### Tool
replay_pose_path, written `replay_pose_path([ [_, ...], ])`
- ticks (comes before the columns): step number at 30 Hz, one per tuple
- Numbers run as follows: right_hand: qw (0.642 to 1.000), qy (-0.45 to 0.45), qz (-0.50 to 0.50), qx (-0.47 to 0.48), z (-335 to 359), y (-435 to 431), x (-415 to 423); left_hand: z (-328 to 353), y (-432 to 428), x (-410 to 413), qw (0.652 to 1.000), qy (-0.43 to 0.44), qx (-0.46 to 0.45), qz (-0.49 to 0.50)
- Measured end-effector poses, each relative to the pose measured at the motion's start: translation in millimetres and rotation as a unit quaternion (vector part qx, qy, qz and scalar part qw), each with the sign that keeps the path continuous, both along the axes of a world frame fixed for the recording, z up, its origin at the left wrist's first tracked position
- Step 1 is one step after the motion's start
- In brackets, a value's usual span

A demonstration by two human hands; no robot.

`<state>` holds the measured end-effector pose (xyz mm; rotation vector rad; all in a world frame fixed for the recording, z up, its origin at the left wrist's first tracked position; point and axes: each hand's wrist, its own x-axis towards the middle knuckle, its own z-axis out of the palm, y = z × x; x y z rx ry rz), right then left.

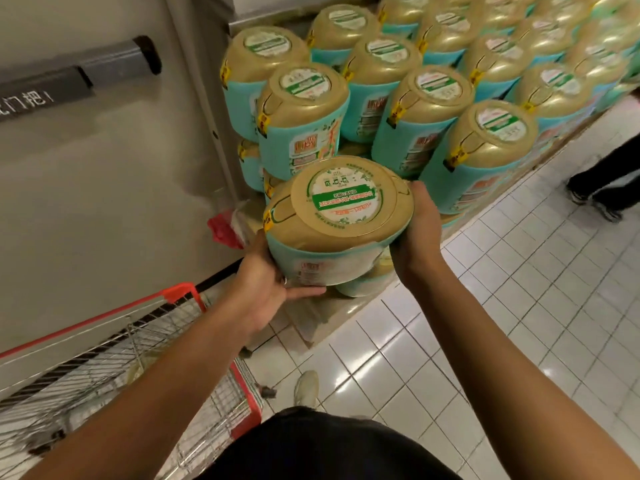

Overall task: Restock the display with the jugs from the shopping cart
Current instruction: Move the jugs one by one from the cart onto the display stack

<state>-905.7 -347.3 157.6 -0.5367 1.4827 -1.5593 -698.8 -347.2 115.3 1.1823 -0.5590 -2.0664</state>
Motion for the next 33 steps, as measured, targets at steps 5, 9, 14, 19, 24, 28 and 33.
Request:
replay_pose_path([
  [5,0.998,-0.057,-0.014,-0.022,-5.1,-43.9,-15.8,5.3,-28.9,-19.3,0.999,0.003,0.003,0.031],
  [9,0.995,-0.08,-0.051,-0.037,-3.2,-68.3,-18.3,10.4,-43.8,-34.7,0.998,0.026,0.021,0.053],
  [14,0.997,-0.018,-0.066,-0.039,-12.1,-67.5,-2.3,3.1,-50.4,-51.1,0.994,0.0,0.031,0.1],
  [19,0.995,0.062,-0.082,-0.018,-29.9,-60.2,2.5,-7.1,-60.3,-62.9,0.986,-0.046,0.053,0.149],
  [24,0.985,0.143,-0.008,-0.095,-50.7,-29.7,30.0,-6.4,-70.1,-83.5,0.977,-0.096,0.023,0.188],
  [28,0.987,0.137,0.01,-0.084,-60.8,-28.2,34.2,-7.9,-79.3,-92.2,0.966,-0.153,0.004,0.207],
  [33,0.986,0.126,-0.009,-0.105,-66.1,-36.7,24.1,-12.1,-83.1,-100.2,0.962,-0.183,0.011,0.205],
])
